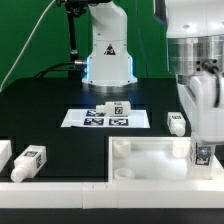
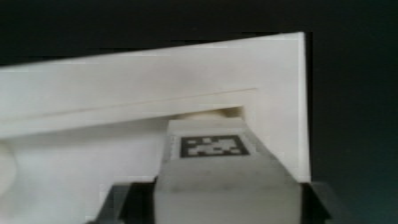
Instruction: Assemble one leg
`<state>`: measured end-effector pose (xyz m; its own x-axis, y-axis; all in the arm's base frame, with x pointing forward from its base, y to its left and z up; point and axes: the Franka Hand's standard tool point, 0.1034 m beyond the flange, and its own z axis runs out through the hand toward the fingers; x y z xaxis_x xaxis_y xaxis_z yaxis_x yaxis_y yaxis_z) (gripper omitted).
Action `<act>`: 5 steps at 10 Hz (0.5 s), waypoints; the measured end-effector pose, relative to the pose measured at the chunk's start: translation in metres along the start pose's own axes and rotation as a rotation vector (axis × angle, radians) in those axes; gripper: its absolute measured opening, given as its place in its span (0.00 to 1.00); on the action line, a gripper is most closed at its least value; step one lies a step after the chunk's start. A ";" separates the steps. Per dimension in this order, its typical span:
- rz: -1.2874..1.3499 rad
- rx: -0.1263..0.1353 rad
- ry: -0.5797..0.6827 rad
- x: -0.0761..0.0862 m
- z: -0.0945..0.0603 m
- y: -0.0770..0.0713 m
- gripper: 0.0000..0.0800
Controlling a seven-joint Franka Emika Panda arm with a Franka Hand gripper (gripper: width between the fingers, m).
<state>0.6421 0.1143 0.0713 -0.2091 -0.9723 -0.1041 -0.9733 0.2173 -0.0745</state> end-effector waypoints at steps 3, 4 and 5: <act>-0.043 0.005 0.005 -0.001 0.001 0.001 0.40; -0.201 0.001 0.006 -0.002 0.002 0.004 0.62; -0.408 0.005 0.006 -0.003 0.002 0.003 0.62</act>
Offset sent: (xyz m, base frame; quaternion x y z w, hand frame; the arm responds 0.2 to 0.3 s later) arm -0.0202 0.0042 -0.0053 -0.0105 0.0120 -0.2743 0.9615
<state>0.6398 0.1182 0.0695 0.1934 -0.9793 -0.0589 -0.9760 -0.1860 -0.1131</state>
